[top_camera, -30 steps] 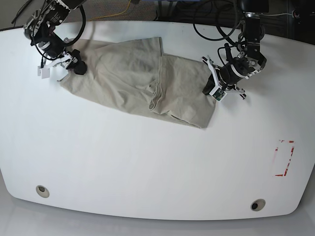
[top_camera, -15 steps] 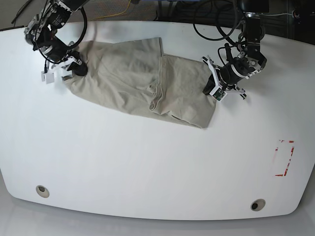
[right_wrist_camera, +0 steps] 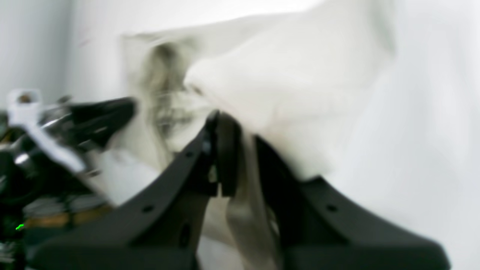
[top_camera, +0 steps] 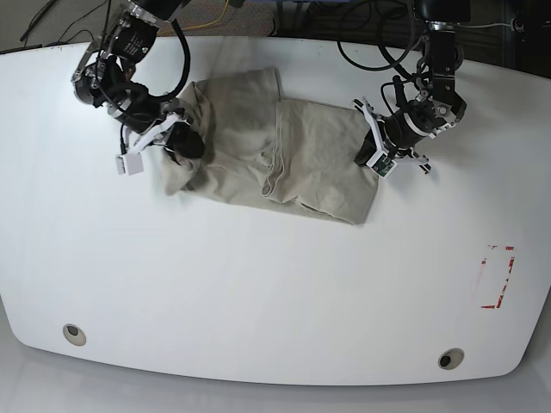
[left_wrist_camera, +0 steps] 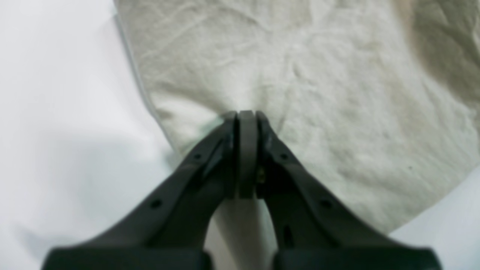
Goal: Layout the t-shirt on the table in an organized manner, then fold the t-shirt properly
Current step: 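Fold the right gripper's strip end over toward the left gripper, then regrasp the folded bundle edges with both grippers, then rotate and flatten the folded bundle with both grippers, then release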
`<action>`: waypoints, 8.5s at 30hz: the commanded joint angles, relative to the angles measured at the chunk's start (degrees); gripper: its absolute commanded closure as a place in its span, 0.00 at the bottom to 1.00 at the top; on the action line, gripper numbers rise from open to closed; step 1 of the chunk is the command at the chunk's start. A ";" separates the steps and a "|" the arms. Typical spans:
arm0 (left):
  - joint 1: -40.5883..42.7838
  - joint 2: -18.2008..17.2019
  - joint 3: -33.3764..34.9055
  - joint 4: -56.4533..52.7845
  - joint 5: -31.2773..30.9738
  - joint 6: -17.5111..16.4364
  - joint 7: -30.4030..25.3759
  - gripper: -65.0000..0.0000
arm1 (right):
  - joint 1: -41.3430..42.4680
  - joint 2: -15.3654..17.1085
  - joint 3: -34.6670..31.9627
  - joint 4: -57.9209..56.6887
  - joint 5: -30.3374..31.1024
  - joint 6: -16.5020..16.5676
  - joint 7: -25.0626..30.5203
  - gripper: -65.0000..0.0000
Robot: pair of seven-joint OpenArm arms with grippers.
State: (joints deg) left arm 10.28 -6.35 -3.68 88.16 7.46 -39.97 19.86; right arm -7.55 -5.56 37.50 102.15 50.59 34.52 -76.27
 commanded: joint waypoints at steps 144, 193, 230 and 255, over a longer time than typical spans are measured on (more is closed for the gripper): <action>-3.38 -3.72 -12.80 15.71 2.07 -0.03 2.96 1.00 | 29.13 -0.11 -41.14 -21.05 3.35 -5.20 7.92 0.35; 6.73 4.64 3.02 19.49 1.81 -0.03 3.04 1.00 | 27.64 9.56 -49.23 -18.76 -19.42 -4.68 17.50 1.00; -1.54 -3.28 -6.30 1.38 2.16 -0.03 2.87 1.00 | 14.01 9.91 -49.06 -14.46 -43.51 5.17 30.42 1.00; -7.34 -2.31 -8.05 11.58 1.72 -0.03 2.87 1.00 | 8.56 8.60 -49.14 4.62 -43.42 2.18 25.50 1.00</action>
State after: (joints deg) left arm 3.79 -10.07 -11.68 96.25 10.09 -40.29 23.99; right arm -0.01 3.51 -11.62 104.33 6.26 36.62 -51.66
